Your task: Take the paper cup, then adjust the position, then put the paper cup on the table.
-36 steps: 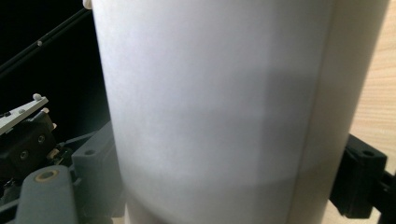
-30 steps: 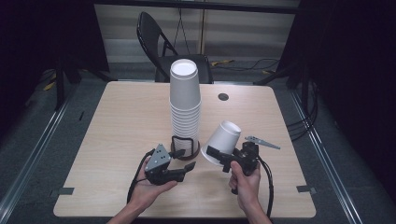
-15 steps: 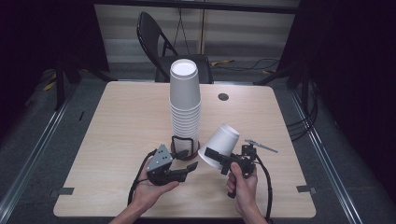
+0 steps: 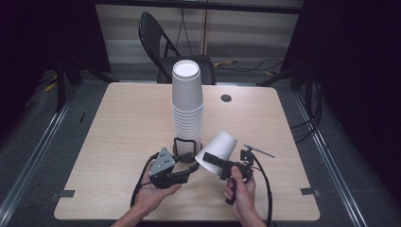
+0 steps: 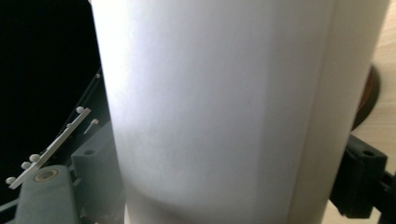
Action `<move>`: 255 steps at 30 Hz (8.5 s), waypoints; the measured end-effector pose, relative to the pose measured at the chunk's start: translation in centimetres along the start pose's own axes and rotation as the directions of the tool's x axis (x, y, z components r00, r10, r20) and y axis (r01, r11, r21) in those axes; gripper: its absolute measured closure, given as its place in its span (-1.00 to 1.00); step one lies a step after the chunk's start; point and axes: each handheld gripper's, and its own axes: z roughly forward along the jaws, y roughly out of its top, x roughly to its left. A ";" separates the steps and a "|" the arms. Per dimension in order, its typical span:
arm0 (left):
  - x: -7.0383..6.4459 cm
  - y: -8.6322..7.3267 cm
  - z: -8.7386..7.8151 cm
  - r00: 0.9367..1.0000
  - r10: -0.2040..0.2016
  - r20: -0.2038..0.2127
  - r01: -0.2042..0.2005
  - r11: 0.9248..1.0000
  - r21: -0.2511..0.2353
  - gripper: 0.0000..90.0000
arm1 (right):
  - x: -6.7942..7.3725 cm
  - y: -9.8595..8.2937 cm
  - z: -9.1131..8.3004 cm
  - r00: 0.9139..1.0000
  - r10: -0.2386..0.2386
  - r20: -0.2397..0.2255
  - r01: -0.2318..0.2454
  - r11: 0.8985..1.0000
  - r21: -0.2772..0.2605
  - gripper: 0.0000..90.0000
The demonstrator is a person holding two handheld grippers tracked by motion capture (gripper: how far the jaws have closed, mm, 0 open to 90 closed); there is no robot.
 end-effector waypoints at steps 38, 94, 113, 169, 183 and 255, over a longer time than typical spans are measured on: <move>-0.3 -0.6 0.9 0.999 -0.002 -0.051 0.003 1.000 0.017 0.79 | 0.6 -2.4 2.4 0.994 0.098 -0.050 -0.090 0.986 0.138 -0.75; 1.7 1.6 -1.6 0.995 -0.100 0.013 0.088 0.922 0.377 0.91 | 0.4 -0.8 -2.5 0.740 -0.661 0.126 0.654 0.751 0.098 -0.72; 2.9 3.1 -1.1 0.993 -0.117 0.021 0.089 0.846 0.525 0.91 | 0.9 -3.6 -1.0 0.347 -0.931 0.111 0.881 0.364 0.302 -0.70; 1.8 5.3 4.1 0.977 -0.189 0.094 0.064 0.689 0.722 0.92 | 3.9 -7.4 3.6 -0.033 -0.999 0.014 0.928 -0.025 0.372 -0.85; 1.7 4.8 4.5 0.972 -0.221 0.081 0.096 0.687 0.720 0.94 | 4.6 -7.4 3.5 -0.022 -1.000 0.003 0.946 -0.020 0.323 -0.81; 5.7 -1.6 -4.6 0.978 -0.093 -0.186 0.130 0.971 0.199 -0.51 | -0.8 3.8 0.0 0.611 -0.724 0.320 0.739 0.667 0.098 -0.76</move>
